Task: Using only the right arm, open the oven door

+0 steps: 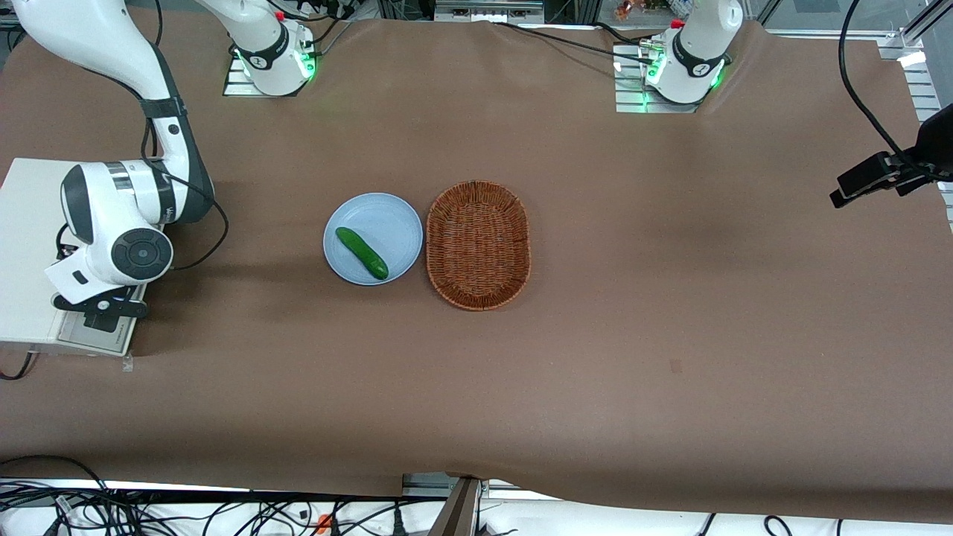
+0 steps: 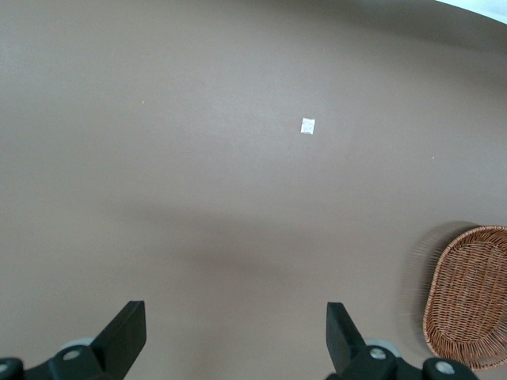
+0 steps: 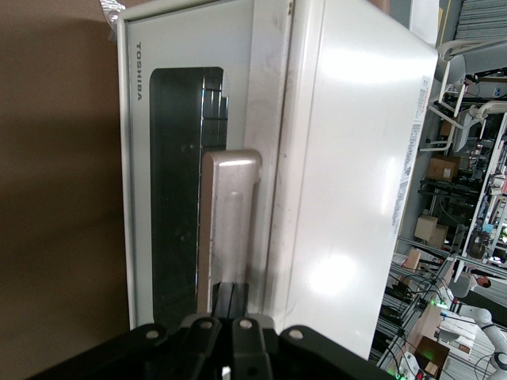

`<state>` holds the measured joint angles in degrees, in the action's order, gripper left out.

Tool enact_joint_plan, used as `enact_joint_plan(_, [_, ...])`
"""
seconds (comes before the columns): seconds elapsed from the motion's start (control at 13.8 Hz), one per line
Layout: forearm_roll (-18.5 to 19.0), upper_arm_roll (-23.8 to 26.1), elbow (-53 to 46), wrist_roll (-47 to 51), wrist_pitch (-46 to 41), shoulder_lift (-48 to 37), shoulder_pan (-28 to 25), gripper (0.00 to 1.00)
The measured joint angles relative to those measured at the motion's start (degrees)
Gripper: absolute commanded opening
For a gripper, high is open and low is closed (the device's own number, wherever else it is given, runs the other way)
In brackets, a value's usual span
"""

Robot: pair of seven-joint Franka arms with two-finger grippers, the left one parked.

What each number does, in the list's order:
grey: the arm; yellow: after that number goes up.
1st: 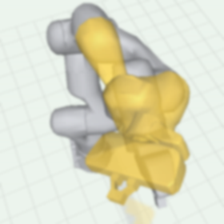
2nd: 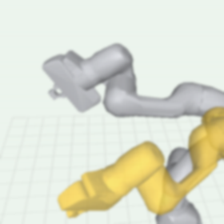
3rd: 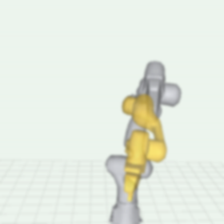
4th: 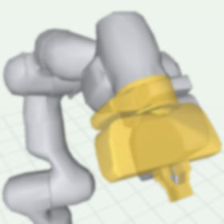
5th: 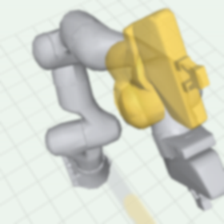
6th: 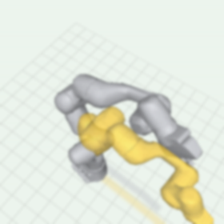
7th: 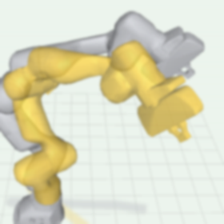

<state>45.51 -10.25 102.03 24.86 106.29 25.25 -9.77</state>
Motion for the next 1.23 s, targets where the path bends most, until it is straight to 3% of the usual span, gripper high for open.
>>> enact_joint_plan(0.36, [-0.38, 0.33, 0.11, 0.08, 0.05, 0.01, -0.13, 0.0])
enact_joint_plan(1.23, [-10.59, 1.4, -0.19, 0.58, 2.91, 0.84, -1.96, 0.0])
